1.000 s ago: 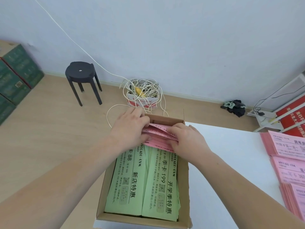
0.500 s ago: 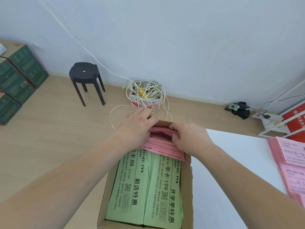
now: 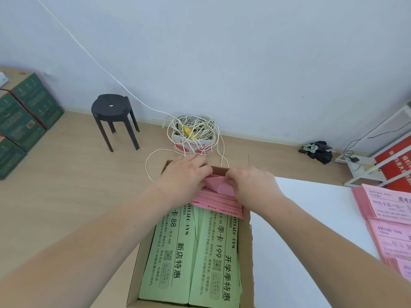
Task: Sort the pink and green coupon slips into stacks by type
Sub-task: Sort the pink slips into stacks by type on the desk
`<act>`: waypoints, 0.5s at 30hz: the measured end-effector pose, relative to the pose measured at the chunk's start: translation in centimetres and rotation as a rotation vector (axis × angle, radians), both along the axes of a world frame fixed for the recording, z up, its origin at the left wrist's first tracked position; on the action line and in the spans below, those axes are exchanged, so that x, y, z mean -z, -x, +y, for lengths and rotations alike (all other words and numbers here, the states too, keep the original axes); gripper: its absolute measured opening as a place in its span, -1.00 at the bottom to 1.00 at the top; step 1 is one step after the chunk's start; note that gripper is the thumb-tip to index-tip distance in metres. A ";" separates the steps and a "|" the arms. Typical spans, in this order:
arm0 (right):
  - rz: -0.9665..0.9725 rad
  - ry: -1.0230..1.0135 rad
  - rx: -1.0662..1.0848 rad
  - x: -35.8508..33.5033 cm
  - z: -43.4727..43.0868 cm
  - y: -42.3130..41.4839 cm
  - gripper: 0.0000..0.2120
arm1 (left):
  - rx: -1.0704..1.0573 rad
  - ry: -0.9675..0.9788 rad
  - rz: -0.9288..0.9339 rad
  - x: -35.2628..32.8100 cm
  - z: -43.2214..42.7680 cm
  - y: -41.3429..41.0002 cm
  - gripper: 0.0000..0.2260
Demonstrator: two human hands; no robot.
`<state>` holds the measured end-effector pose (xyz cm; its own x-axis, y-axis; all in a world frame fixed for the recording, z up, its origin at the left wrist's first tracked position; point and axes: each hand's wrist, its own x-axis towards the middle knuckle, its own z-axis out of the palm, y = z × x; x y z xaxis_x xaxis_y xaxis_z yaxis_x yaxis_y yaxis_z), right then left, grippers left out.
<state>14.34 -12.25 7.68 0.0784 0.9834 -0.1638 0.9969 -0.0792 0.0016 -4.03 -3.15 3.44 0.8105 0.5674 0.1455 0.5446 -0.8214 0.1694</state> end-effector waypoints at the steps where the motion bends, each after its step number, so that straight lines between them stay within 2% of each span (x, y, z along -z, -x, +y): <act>1: 0.024 -0.020 0.004 0.1 -0.2 -0.1 -0.77 | -0.005 -0.039 -0.013 0.2 0.0 0.0 -0.91; 4: 0.105 -0.046 0.003 0.6 -1.1 -0.1 -0.74 | -0.042 -0.056 -0.003 0.8 -0.5 0.5 -0.94; 7: 0.122 0.003 0.020 1.1 -1.5 -0.2 -0.75 | -0.060 -0.010 0.160 0.6 -0.4 0.2 -0.81; 10: 0.113 -0.013 0.038 1.4 -1.7 -0.3 -0.76 | -0.112 0.043 0.222 0.3 0.0 -0.7 -0.75; 12: 0.142 -0.079 0.048 1.3 -1.7 -0.4 -0.76 | -0.141 0.071 0.184 -0.7 0.0 -0.9 -0.75; 15: 0.184 -0.193 0.057 -0.2 -2.1 -0.8 -0.84 | -0.165 0.096 0.005 -3.7 -0.6 -0.6 -0.83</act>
<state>15.09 -14.34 7.84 0.1212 0.9926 0.0101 0.9729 -0.1167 -0.1996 -3.42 -3.73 7.14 0.7059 0.7037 0.0806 0.6715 -0.7011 0.2398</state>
